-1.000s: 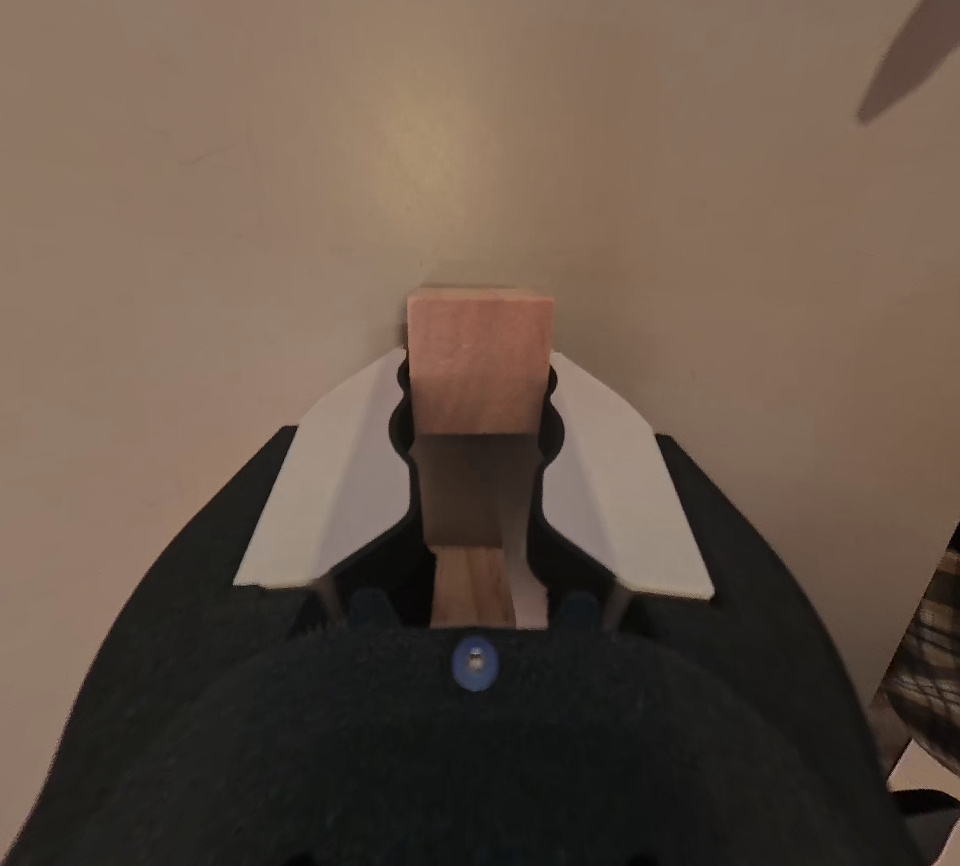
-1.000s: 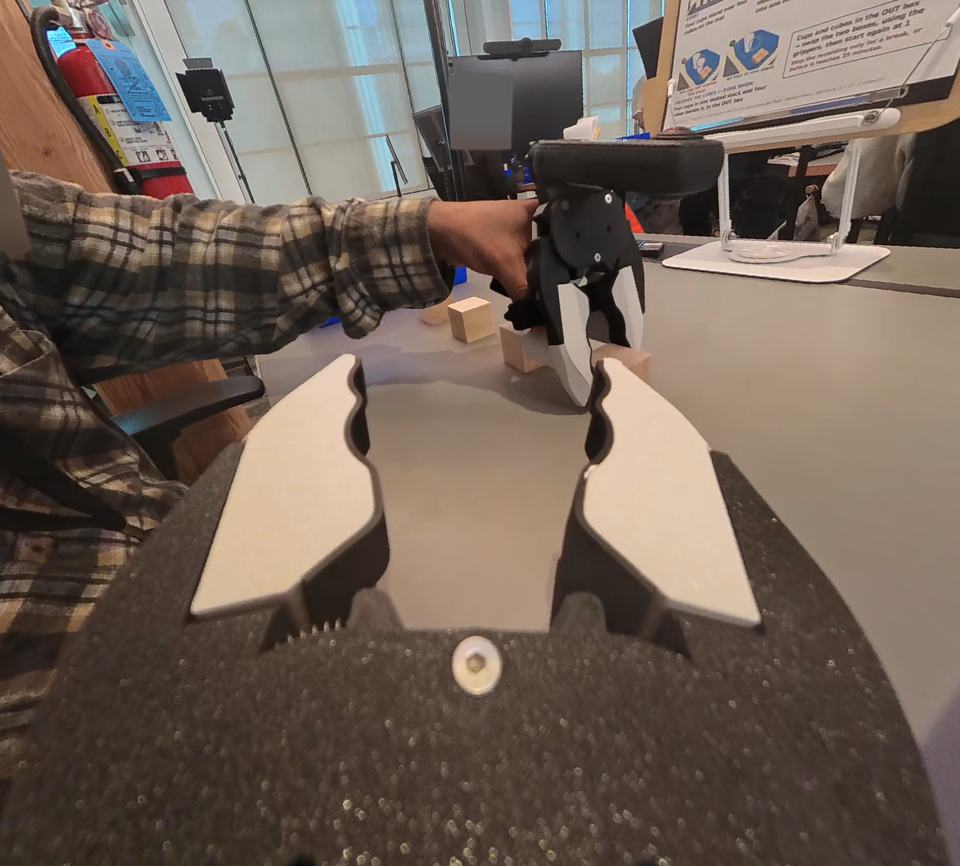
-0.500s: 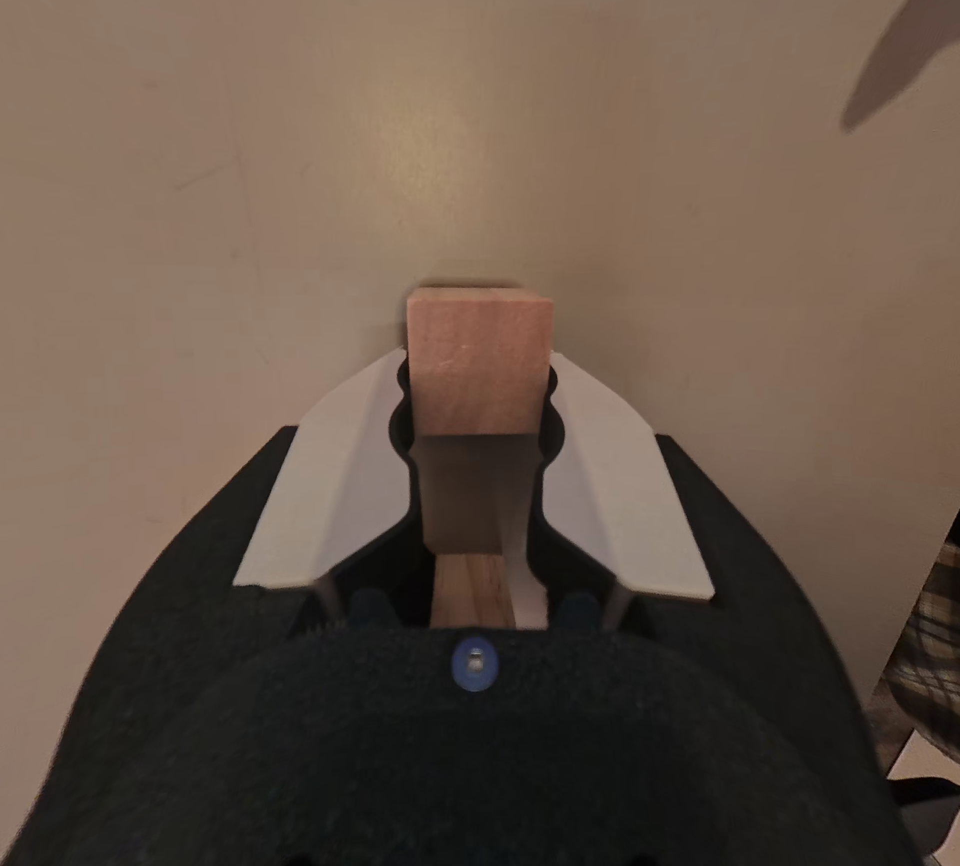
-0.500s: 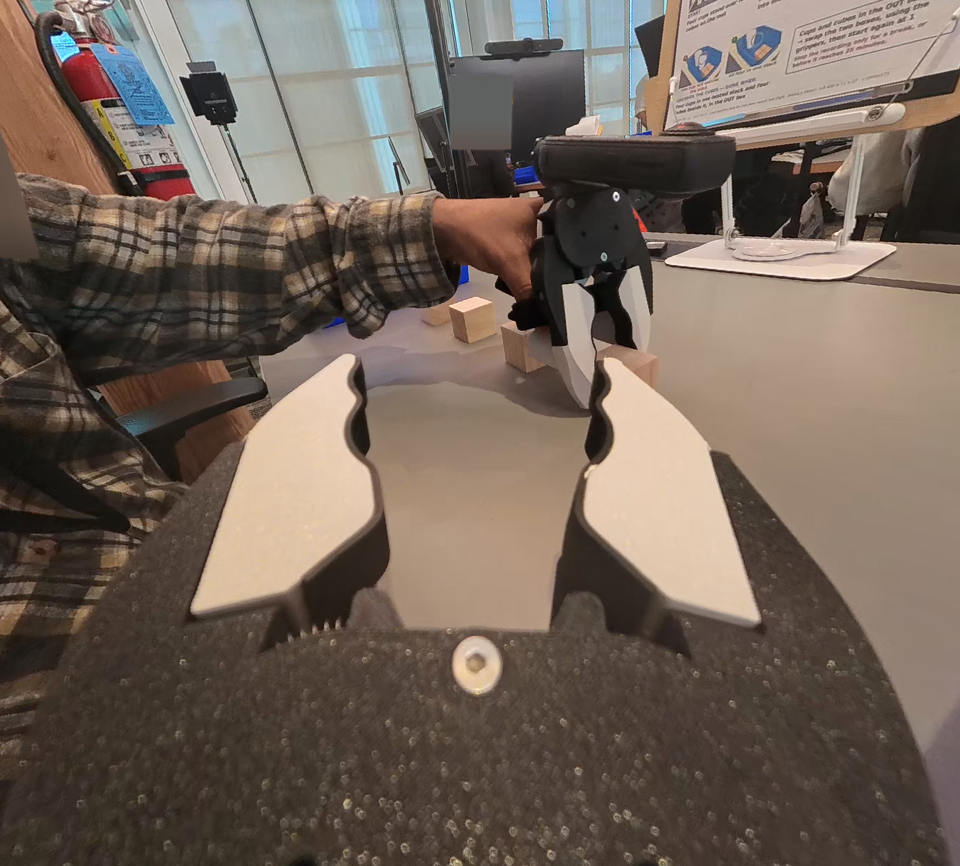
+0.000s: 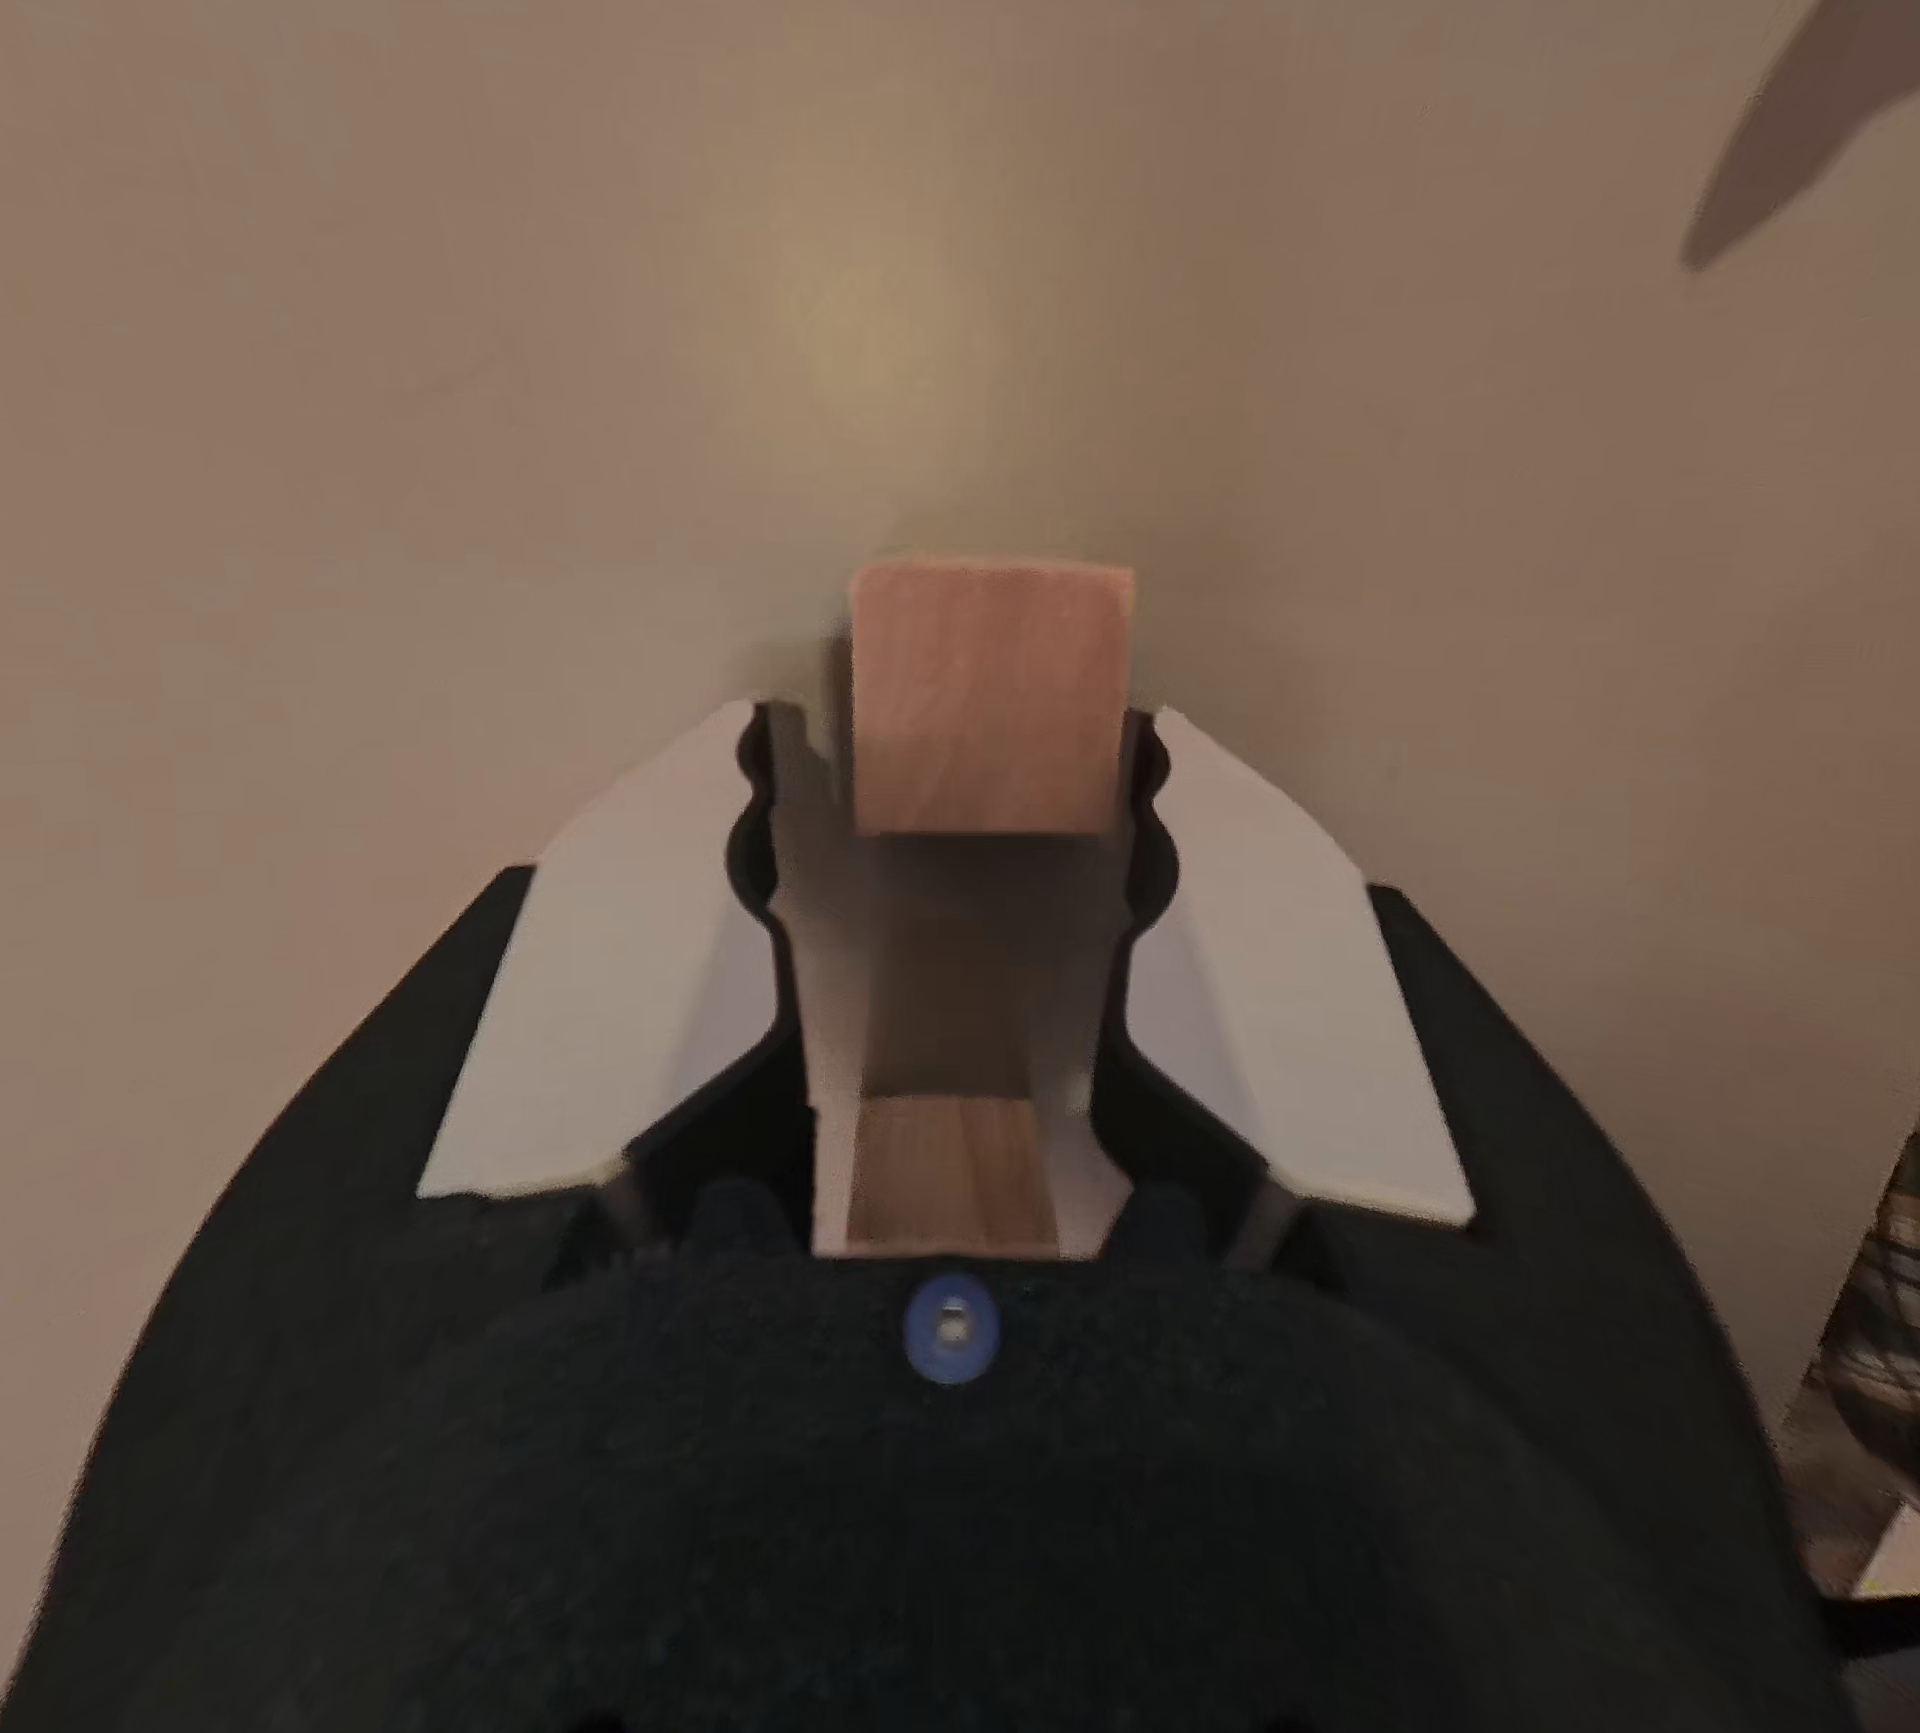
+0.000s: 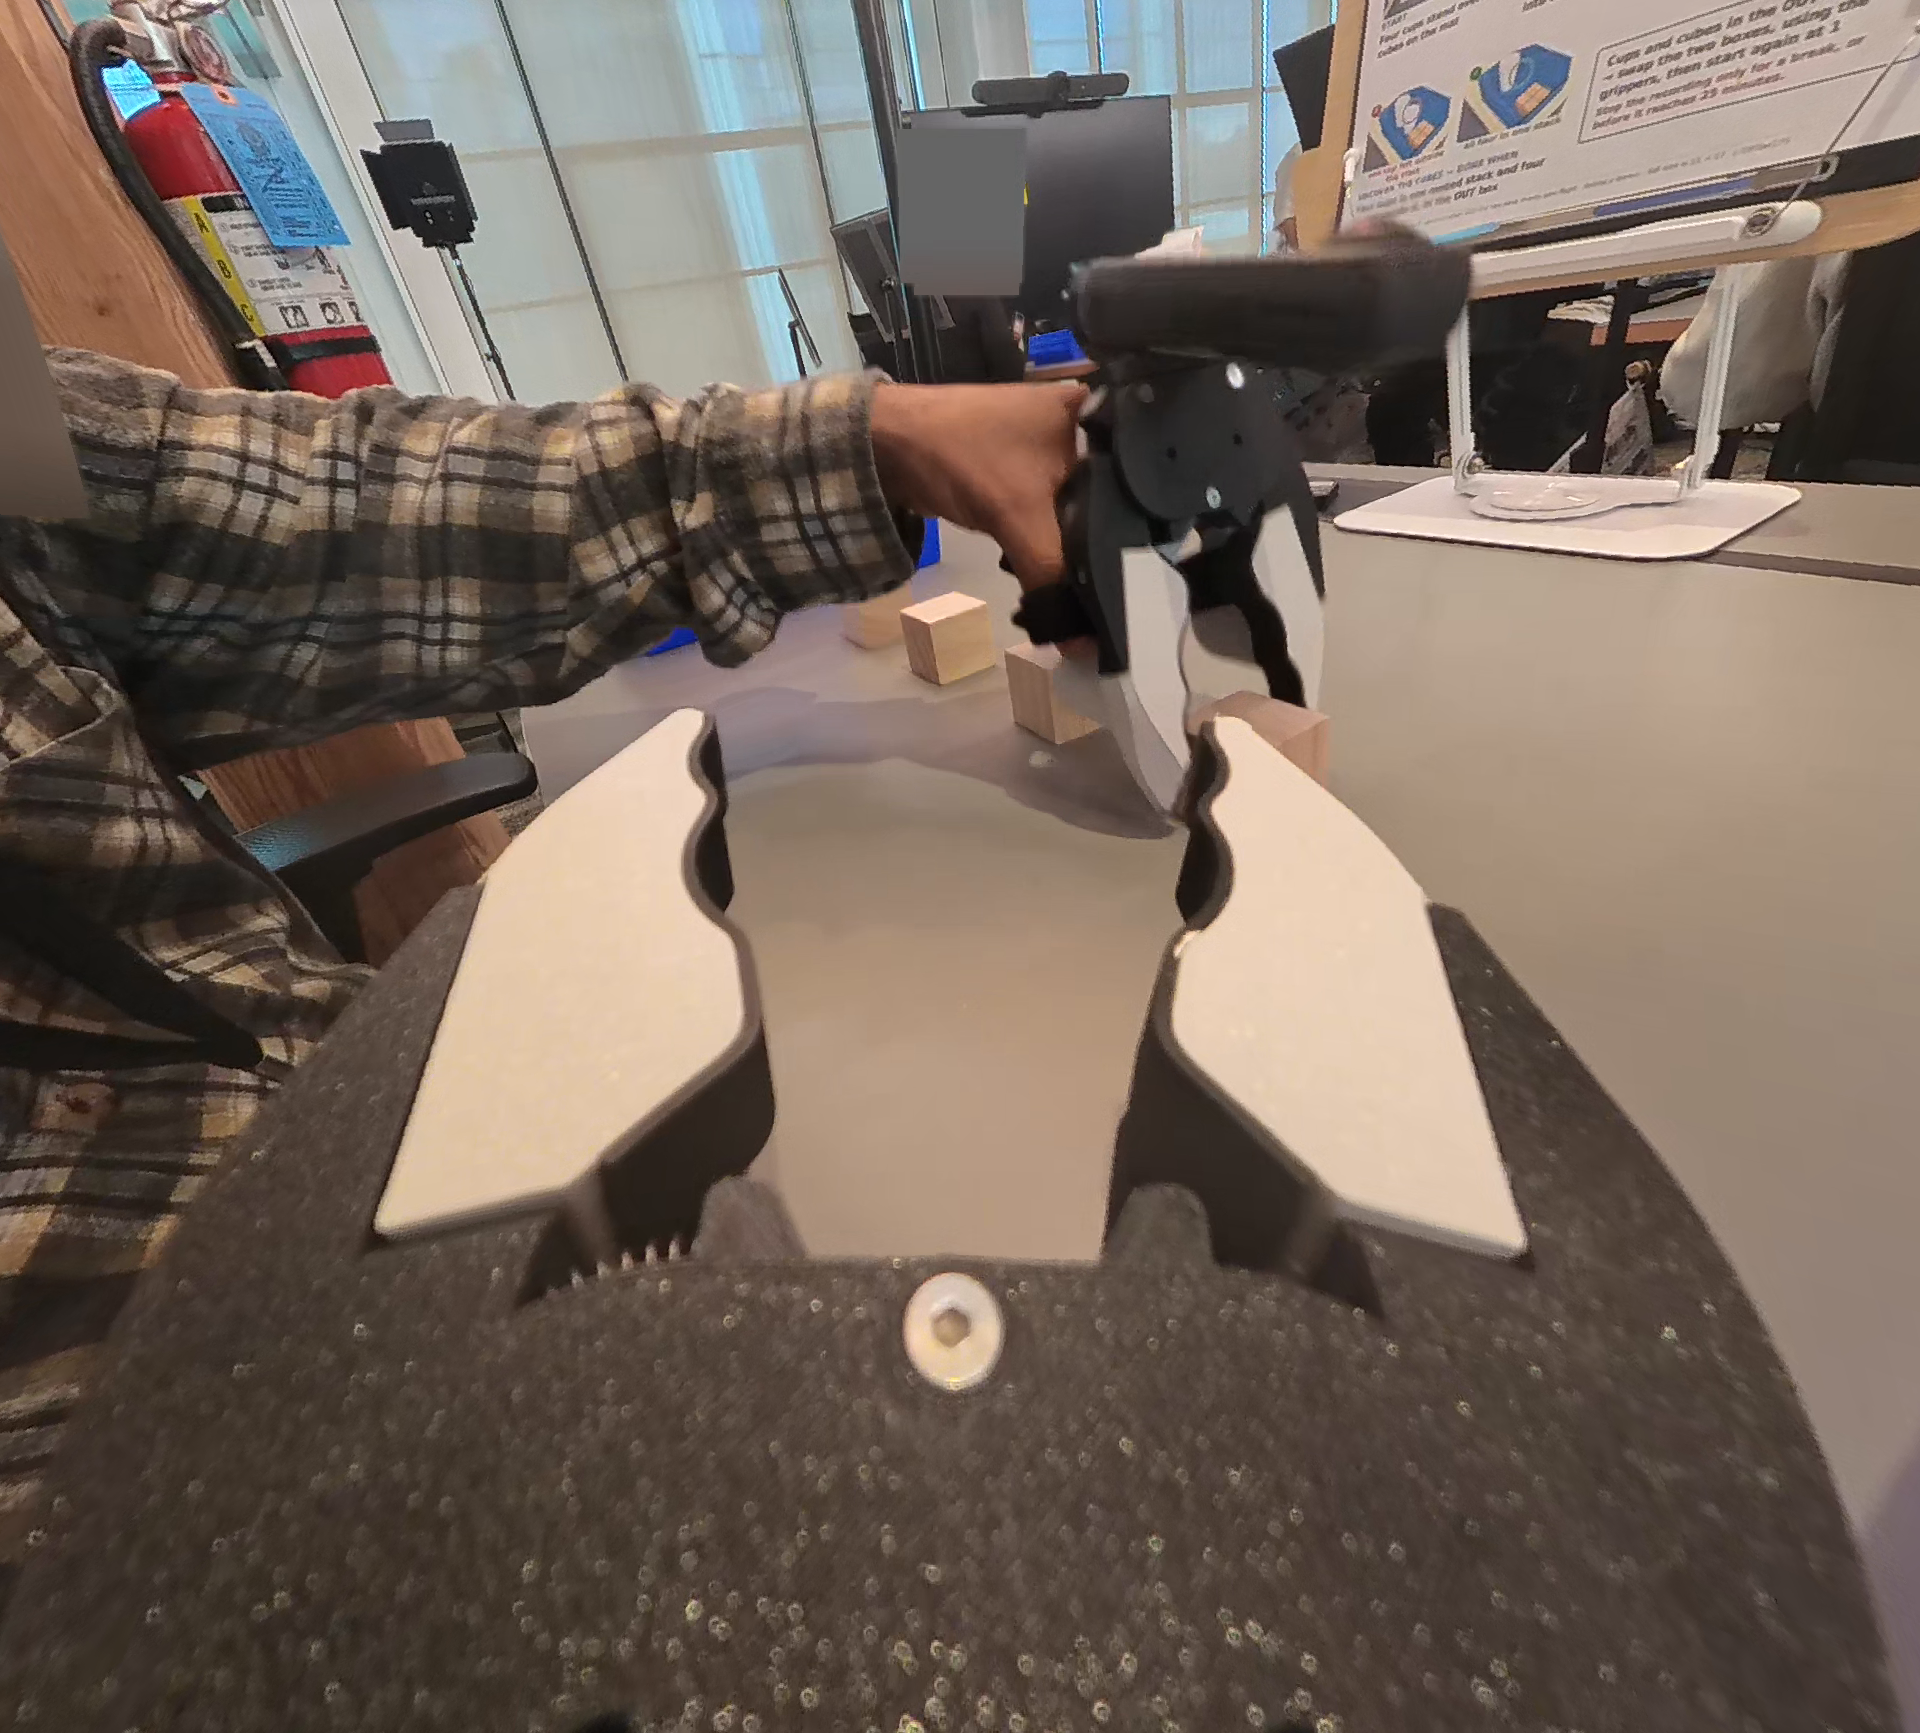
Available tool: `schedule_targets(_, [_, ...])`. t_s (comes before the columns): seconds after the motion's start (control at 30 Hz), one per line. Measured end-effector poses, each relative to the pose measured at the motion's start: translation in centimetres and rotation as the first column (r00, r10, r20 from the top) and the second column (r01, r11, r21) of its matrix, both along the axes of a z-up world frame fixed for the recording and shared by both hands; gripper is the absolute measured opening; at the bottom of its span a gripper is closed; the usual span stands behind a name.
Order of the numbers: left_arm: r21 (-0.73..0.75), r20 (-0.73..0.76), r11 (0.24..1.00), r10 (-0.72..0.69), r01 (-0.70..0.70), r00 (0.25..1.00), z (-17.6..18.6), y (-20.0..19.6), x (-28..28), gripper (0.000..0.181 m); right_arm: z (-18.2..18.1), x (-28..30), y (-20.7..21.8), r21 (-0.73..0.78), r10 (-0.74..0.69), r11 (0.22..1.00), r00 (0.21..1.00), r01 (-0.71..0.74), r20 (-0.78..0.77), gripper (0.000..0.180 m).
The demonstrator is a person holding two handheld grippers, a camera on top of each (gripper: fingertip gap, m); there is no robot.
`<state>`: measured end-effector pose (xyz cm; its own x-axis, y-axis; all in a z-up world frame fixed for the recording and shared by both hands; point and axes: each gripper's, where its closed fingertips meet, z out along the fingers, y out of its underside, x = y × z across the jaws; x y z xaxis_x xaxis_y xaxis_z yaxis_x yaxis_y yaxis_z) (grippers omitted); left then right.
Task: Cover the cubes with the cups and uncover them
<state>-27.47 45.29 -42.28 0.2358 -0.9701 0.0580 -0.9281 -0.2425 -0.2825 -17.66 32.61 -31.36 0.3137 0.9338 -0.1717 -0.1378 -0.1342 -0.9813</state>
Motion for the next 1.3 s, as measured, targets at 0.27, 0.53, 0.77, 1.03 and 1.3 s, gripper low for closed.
schedule_targets(0.27, [0.168,0.283,0.969,0.127,-0.18,0.951,12.9,1.0,-6.5,0.089,0.0,-0.3,-0.2,0.006,0.005,1.0,1.0,-0.005,0.009,0.086])
schedule_targets(0.53, [0.378,0.339,0.793,0.361,-0.478,0.869,21.5,-2.3,-25.6,0.084,-0.2,-1.2,-0.4,0.008,0.01,1.0,1.0,-0.011,0.027,0.085])
schedule_targets(0.77, [0.46,0.175,0.721,0.498,-0.518,0.849,21.0,-7.6,-41.1,0.07,-0.5,-2.4,-0.5,-0.011,0.024,1.0,0.999,-0.023,0.046,0.085])
schedule_targets(1.03, [0.375,0.052,0.754,0.564,-0.539,0.824,16.3,-9.6,-48.6,0.048,-0.8,-5.2,-0.6,-0.028,0.068,0.997,0.996,-0.067,0.064,0.085])
schedule_targets(1.3, [0.313,-0.01,0.753,0.611,-0.578,0.791,13.7,-9.2,-51.0,0.027,-0.3,-6.8,-0.5,-0.02,0.11,0.994,0.994,-0.11,0.018,0.085])
